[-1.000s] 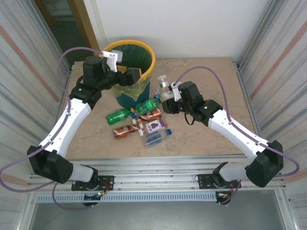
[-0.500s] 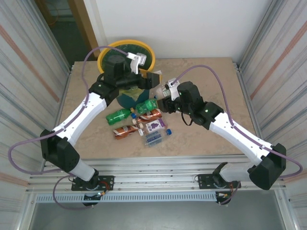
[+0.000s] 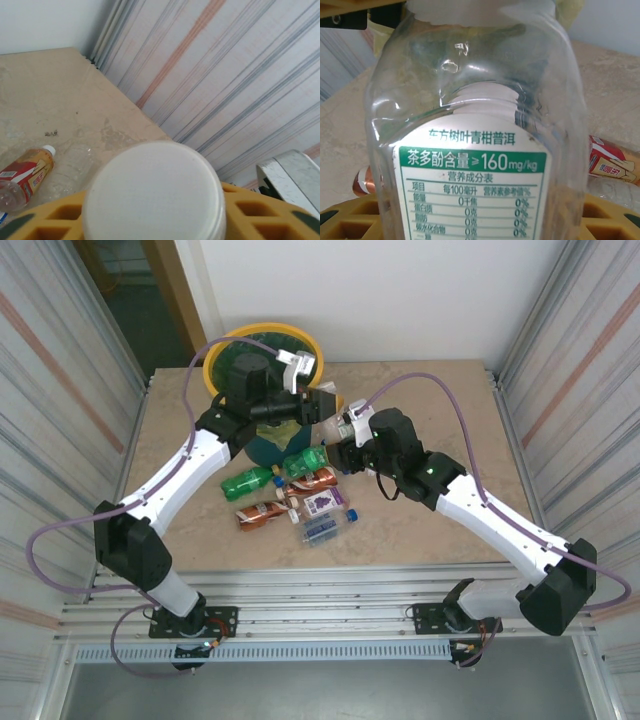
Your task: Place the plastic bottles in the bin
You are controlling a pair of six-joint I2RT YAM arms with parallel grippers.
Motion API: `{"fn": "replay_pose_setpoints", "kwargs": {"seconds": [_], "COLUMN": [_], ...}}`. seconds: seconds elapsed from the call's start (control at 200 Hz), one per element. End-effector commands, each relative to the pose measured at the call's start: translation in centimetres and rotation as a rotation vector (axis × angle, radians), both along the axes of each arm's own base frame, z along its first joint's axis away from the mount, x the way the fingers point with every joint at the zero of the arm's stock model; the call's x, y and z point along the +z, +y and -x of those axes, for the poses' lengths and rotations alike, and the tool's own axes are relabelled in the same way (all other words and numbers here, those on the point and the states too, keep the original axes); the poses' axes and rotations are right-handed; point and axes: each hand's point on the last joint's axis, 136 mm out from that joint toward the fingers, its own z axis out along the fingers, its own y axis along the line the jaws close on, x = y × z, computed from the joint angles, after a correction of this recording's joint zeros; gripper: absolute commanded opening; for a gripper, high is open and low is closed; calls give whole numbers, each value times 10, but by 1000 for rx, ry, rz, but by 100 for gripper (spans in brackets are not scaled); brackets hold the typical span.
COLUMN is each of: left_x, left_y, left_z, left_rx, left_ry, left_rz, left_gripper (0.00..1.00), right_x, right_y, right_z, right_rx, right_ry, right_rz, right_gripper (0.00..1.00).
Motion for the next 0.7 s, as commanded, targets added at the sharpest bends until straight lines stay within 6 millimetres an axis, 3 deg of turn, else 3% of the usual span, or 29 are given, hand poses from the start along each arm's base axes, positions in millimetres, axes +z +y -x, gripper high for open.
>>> {"fn": "replay_pose_setpoints", "kwargs": {"seconds": [0.0,0.18,0.386,0.501,0.631,0.696], "left_x": [14,15,18,24,34,43], "left_y": [-1,-2,2,9,19,25], "left_z": [-1,-1,-3,-5,-10,-13], "left_rx": [-11,-15,6,27,59,78], "left_ry": [-38,-42,-82,-115,-158,-185], "left_rz": [23,25,7,2,-6,-8], "left_gripper": [39,25,23,22,22,22], "right_x": [35,36,36,39,44,46], "right_y": [6,7,1,-3,-10,-14], "right_z": [-6,-8,-7,-6,-4,-4], "right_rx": [2,-4,-28,-43,-61,-78], "right_ry": [-100,-102,-105,-120,-142,-147], "right_rz": [-40,-39,-48,-62,-77,-80], "right_gripper": [37,43,78,91,100,98]}}
